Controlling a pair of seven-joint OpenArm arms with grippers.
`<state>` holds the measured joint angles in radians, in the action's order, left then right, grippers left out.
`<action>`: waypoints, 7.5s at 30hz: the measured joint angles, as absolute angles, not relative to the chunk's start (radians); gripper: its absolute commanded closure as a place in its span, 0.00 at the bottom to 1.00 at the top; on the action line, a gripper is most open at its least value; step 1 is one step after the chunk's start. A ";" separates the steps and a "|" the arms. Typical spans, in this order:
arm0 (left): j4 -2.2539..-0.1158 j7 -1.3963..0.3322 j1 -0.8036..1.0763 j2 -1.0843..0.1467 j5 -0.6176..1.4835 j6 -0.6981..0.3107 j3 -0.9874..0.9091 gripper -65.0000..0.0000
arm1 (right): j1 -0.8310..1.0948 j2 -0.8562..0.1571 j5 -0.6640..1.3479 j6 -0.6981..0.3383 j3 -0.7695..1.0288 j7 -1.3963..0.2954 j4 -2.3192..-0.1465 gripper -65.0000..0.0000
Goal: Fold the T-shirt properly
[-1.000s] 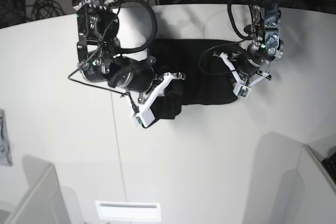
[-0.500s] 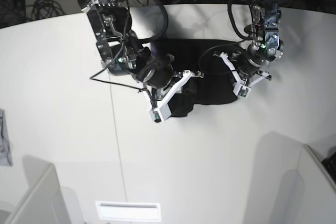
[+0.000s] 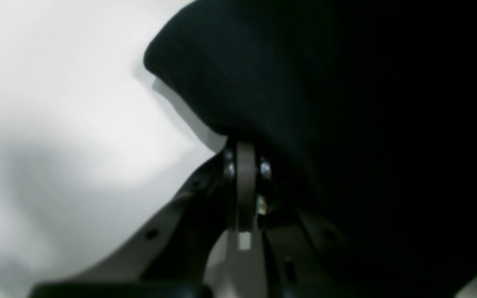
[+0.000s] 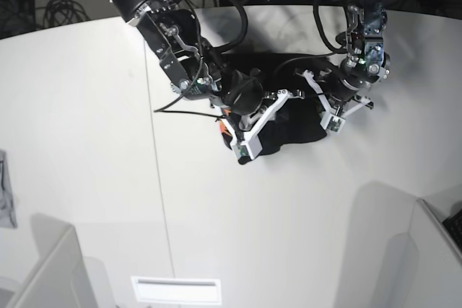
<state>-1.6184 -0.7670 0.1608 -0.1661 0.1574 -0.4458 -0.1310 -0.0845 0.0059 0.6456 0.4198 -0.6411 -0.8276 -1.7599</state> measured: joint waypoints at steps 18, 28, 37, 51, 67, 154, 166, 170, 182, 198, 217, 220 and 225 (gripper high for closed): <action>-1.828 -0.796 0.397 -0.204 0.160 -0.630 -0.707 1.00 | -0.101 0.014 0.645 0.420 -0.641 -0.755 -1.614 1.00; -1.812 -0.793 0.416 -0.206 0.157 -0.693 -0.982 1.00 | -0.094 0.048 0.645 0.423 -0.641 -0.761 -1.644 1.00; -1.779 -0.793 0.413 -0.203 0.158 -0.704 -0.980 1.00 | -0.085 0.052 0.646 0.472 -0.641 -0.770 -1.695 1.00; -1.778 -0.793 0.413 -0.203 0.158 -0.704 -0.979 1.00 | -0.090 0.062 0.646 0.472 -0.641 -0.760 -1.595 0.76; -1.778 -0.793 0.413 -0.204 0.157 -0.704 -0.979 1.00 | -0.105 0.060 0.645 0.476 -0.691 -0.765 -1.596 0.38; -1.385 -0.900 0.099 -0.056 0.772 -0.612 -0.398 0.58 | 0.207 -0.176 0.653 0.259 -0.160 -0.819 -1.920 1.00; -1.397 -0.883 0.064 -0.142 0.625 -0.579 -0.211 1.00 | 0.279 -0.170 0.652 0.185 0.077 -0.825 -1.920 1.00; -1.406 -0.863 0.033 -0.202 0.602 -0.575 -0.048 1.00 | 0.299 -0.170 0.653 0.185 0.126 -0.822 -1.921 1.00; -1.437 -0.899 -0.169 -0.270 0.392 -0.575 0.370 1.00 | 0.361 -0.167 0.653 0.184 0.260 -0.827 -1.948 1.00; -1.431 -0.904 -0.447 -0.271 0.284 -0.639 0.901 1.00 | 0.417 -0.118 0.654 0.183 0.422 -0.826 -1.949 1.00; -1.319 -0.593 -0.618 -0.272 0.285 -0.659 1.182 1.00 | 0.439 -0.085 0.653 0.183 0.474 -0.830 -1.948 1.00; -1.288 -0.529 -0.641 -0.270 0.286 -0.659 1.225 1.00 | 0.444 -0.084 0.654 0.183 0.474 -0.831 -1.947 1.00; -1.261 -0.440 -0.647 -0.269 0.284 -0.659 1.241 1.00 | 0.444 -0.084 0.653 0.183 0.474 -0.831 -1.946 1.00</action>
<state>-1.2606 -0.4397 -0.6472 -0.2691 0.2844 -0.6590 1.2407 0.4442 -0.0841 0.6529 0.1825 0.4740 -0.8307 -1.9465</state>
